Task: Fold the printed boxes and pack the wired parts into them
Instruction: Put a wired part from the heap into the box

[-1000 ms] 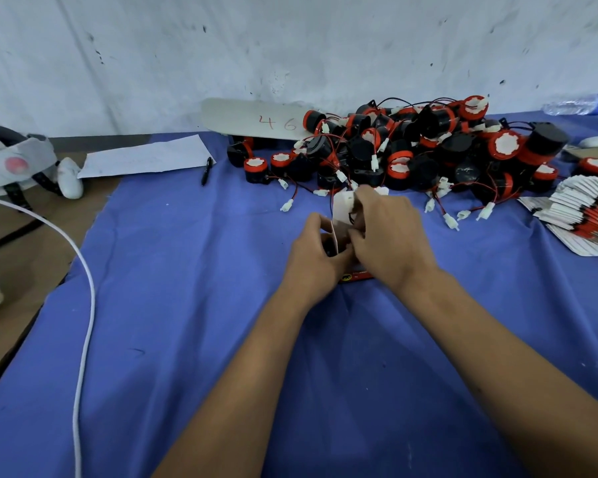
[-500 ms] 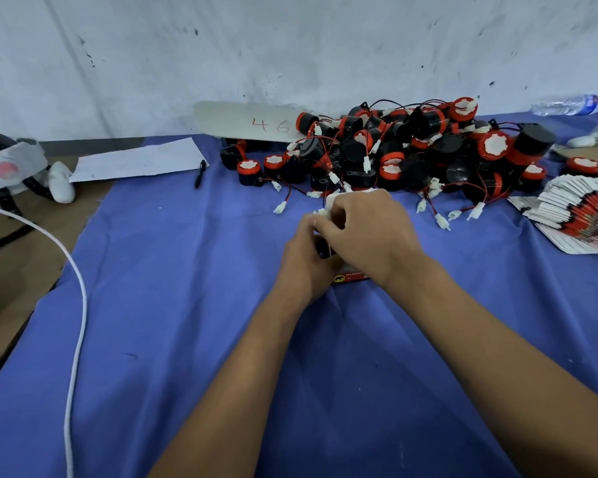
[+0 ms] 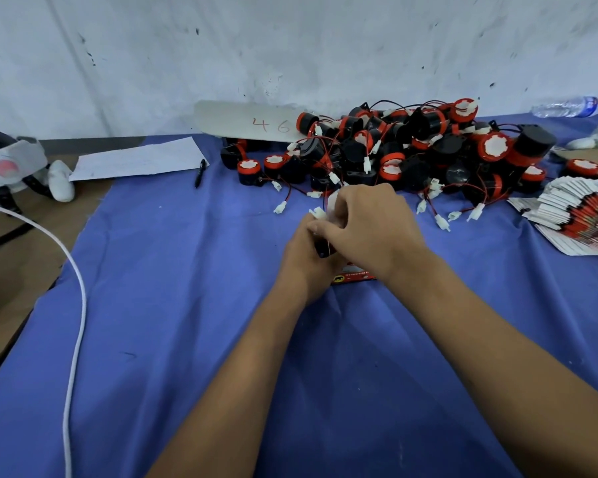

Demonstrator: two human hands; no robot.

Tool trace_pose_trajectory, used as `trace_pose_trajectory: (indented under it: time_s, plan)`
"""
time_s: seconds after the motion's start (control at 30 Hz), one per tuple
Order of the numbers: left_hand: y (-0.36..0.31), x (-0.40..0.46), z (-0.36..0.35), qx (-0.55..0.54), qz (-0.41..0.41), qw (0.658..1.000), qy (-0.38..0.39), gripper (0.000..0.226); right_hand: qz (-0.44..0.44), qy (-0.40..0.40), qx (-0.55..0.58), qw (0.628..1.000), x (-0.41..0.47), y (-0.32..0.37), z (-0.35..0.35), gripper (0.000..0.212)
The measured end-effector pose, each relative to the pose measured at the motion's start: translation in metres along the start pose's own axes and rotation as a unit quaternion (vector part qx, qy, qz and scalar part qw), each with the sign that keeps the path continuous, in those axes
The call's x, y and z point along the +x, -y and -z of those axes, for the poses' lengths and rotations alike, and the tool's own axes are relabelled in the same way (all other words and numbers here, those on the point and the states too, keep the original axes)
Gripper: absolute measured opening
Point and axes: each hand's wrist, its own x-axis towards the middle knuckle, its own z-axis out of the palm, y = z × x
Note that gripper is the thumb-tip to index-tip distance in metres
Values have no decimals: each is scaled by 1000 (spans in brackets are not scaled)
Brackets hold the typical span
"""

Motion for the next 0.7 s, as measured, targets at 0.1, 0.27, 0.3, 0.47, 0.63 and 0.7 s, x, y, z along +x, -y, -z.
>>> trace_pose_trajectory:
  time_s: [0.1,0.27,0.3,0.47,0.63,0.7]
  plan:
    - [-1,0,0,19,-3,1000,9,31,-49,-8,-9,999,3,11,-5,52]
    - [1,-4,0,-15,4,1000,-5,29,-61,-14,-3,998,5,8,-6,29]
    - [-1,-5,0,-15,7,1000,-7,29,-67,-14,20,997,4,4,-4,29]
    - [-4,-4,0,-4,-1,1000,-6,24,-69,37,78,994,6,-5,4,31]
    - [-7,-5,-1,56,-75,996,7,12,-93,-22,-29,995,2,18,-8,64]
    - [-5,-5,-2,49,-53,997,-11,29,-101,-26,-52,993,3,23,-11,59]
